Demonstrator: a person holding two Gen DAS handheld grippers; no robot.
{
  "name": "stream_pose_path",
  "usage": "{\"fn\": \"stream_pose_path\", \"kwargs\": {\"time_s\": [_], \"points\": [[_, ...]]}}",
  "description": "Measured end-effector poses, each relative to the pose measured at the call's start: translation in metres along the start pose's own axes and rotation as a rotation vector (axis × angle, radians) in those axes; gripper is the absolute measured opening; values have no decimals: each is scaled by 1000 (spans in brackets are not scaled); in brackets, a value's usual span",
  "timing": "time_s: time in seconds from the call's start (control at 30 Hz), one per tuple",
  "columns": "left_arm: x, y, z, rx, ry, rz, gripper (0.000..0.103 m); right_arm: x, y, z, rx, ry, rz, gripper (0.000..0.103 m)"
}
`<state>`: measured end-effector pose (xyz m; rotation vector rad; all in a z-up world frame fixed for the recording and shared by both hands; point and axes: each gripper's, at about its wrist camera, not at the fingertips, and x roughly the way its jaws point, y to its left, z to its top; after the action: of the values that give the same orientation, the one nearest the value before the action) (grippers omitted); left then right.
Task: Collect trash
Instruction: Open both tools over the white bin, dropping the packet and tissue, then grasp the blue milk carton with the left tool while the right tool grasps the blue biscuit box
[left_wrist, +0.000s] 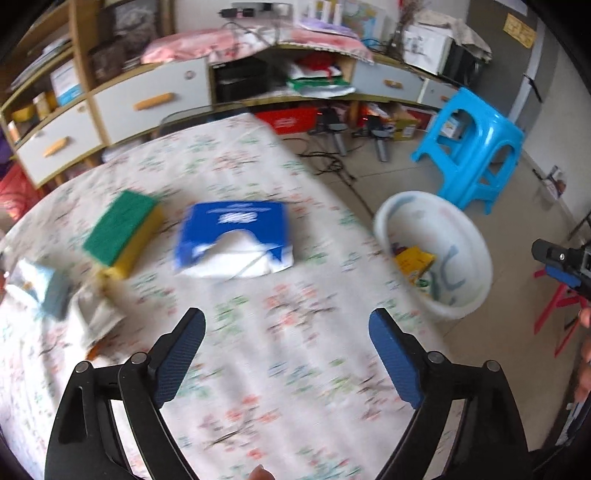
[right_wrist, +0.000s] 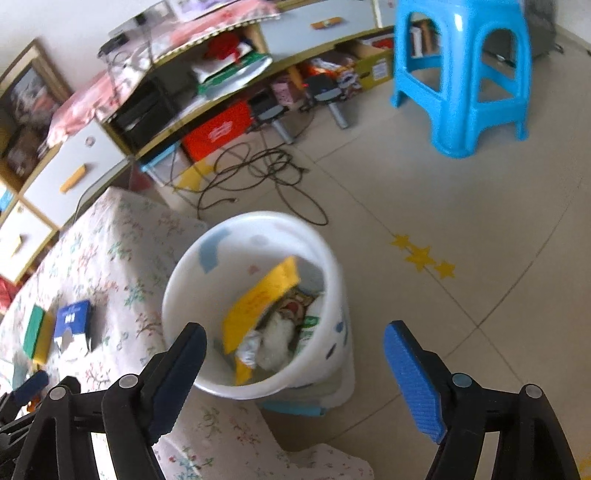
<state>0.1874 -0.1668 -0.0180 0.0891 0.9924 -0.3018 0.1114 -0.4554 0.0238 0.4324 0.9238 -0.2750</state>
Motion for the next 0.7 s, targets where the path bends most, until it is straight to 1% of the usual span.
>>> {"fn": "stream_pose_path", "kwargs": {"time_s": [0.1,0.2,0.3,0.47,0.6,0.7], "points": [[-10,26,-9,-31,-10,25,99,2,15,-4,-30,5,-1,86],[-18,46,-20,-53,-15,43,100,4,32,-6,-56,10,3,87],[-22,69,-33,-83,-2,49,102,9,51,-9,-84,21,9,88],[-29,103,-51,-140,16,88,102,17,82,-16,-137,38,19,88],[-38,132,-65,-199,6,115,102,23,107,-25,-181,57,30,88],[-40,158,-73,-253,43,119,102,29,122,-32,-205,78,41,88]]}}
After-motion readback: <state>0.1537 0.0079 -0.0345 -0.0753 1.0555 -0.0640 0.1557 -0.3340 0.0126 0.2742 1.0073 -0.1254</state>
